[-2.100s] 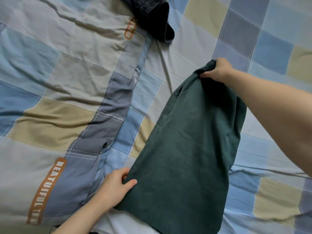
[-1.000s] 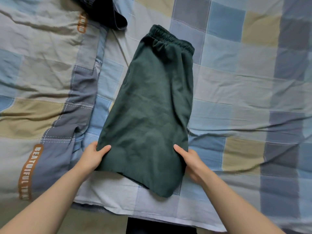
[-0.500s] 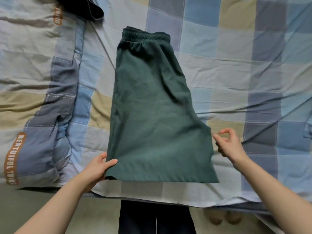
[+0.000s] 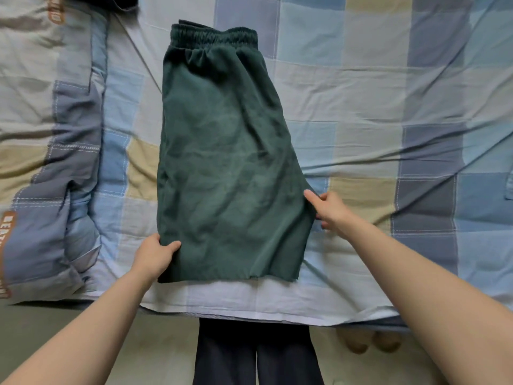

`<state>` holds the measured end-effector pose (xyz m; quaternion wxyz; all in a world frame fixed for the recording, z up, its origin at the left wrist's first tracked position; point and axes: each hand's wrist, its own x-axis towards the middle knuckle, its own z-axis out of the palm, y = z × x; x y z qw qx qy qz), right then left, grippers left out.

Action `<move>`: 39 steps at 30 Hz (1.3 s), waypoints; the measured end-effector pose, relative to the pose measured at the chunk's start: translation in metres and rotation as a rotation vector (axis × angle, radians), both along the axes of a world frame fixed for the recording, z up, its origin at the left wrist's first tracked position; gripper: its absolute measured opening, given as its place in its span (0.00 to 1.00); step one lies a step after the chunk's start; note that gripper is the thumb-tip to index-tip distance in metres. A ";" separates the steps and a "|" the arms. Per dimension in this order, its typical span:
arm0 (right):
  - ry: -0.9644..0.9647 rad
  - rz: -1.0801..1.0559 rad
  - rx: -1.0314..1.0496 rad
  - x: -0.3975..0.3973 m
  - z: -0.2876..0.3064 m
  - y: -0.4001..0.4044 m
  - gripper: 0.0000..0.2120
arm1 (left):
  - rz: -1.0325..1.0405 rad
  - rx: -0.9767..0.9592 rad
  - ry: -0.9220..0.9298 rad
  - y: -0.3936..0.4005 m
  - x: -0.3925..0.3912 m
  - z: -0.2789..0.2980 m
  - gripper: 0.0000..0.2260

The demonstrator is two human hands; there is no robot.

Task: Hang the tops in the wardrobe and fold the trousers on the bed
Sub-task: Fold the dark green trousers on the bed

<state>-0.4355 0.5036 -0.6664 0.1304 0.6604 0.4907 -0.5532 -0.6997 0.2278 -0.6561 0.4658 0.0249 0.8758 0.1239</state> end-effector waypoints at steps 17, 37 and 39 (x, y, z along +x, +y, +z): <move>0.073 -0.170 -0.103 0.026 0.023 -0.100 0.20 | 0.120 0.025 0.041 -0.014 0.011 0.002 0.17; 0.092 0.093 0.196 -0.002 0.025 0.015 0.18 | -0.807 0.453 0.008 0.141 0.167 0.024 0.22; 0.103 0.194 0.070 -0.011 0.024 0.022 0.16 | -0.752 0.372 -0.079 0.152 0.181 0.017 0.26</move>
